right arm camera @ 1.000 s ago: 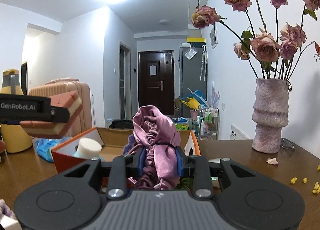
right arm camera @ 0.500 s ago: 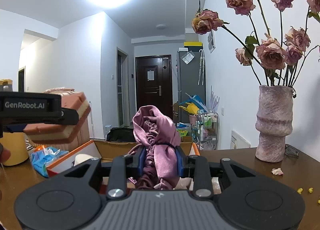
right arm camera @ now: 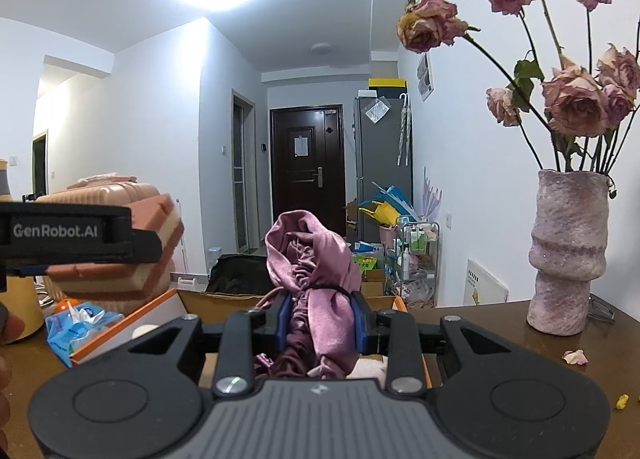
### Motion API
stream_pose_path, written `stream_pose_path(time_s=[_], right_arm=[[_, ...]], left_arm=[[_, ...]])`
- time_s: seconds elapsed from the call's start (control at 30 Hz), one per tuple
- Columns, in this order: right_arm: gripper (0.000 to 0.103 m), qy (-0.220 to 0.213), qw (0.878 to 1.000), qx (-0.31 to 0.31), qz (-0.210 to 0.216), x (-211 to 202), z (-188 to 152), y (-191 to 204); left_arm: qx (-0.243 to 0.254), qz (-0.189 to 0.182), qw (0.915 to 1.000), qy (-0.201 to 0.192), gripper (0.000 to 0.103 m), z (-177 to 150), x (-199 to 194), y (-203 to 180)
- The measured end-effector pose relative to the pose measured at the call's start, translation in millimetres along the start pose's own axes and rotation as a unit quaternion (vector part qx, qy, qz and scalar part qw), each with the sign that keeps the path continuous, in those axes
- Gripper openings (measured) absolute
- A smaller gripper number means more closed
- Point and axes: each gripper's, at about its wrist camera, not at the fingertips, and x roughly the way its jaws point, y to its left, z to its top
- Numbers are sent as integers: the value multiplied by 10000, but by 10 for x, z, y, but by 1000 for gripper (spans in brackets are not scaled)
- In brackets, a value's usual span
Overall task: Organize soft objects
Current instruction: 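Carry the pink sponge and scrunchie up and over the cardboard box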
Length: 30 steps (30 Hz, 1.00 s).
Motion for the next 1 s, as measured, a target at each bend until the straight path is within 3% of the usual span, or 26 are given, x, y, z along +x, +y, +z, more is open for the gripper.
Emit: stream_pose_path(time_s=[1.0], right_arm=[[30,412,9989,23,-232,719,55,-75]], left_arm=[[445,314,9976,425,99,-149,799,-71]])
